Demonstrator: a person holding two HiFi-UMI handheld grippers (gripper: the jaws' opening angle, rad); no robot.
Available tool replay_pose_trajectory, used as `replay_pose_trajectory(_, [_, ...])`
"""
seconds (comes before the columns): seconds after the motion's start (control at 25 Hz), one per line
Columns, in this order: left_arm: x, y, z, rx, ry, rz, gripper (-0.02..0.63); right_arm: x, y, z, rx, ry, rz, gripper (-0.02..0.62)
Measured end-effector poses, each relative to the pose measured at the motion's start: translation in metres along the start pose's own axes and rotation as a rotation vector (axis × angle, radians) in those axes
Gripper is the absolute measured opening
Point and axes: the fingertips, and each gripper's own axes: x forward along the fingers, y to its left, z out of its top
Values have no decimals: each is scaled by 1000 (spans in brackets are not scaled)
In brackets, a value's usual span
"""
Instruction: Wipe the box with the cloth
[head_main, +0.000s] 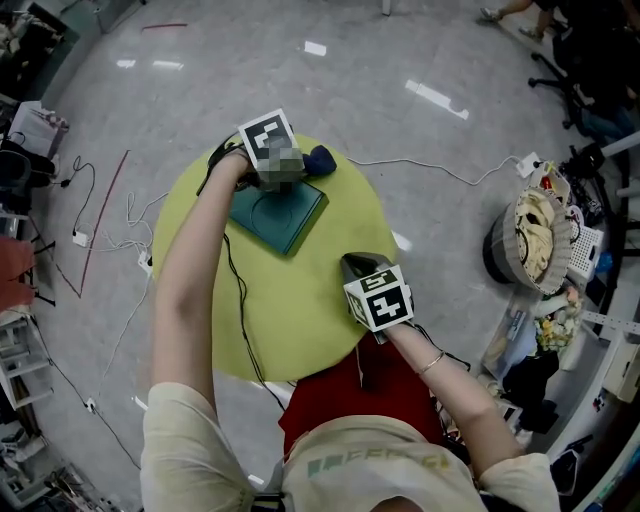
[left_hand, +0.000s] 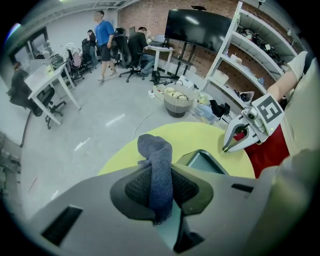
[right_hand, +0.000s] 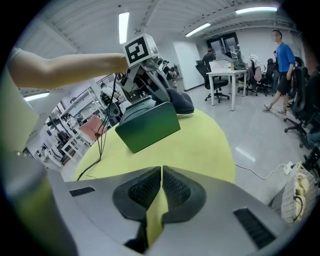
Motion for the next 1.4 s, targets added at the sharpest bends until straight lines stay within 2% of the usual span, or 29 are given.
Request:
replay_pose_trajectory(0.48, [12, -41, 31, 58, 14, -55, 84, -7, 6, -4, -23, 0, 12, 40])
replay_pose_trajectory(0.64, [13, -50, 37, 80, 24, -48, 84, -13, 7, -4, -30, -11, 13, 40])
replay_pose_trajectory(0.72, [8, -56, 48, 81, -12, -37, 84, -17, 7, -6, -37, -15, 15, 40])
replay_pose_trajectory(0.84, [-12, -64, 74, 59, -125, 29, 84, -22, 6, -6, -46, -22, 17, 40])
replay_pose_trajectory(1.0, [-52, -83, 111, -68, -367, 199, 84, -28, 5, -4, -55, -36, 12, 40])
replay_pose_trajectory(1.16, [-47, -110, 83, -242, -398, 458, 84, -35, -4, -12, -58, -37, 5, 40])
replay_pose_trajectory(1.24, [-35, -130, 68, -341, -452, 503, 84, -38, -10, -18, -58, -29, -1, 40])
replay_pose_trajectory(1.4, [-10, -150, 40, -567, -540, 506, 84, -41, -21, -27, -58, -16, -19, 40])
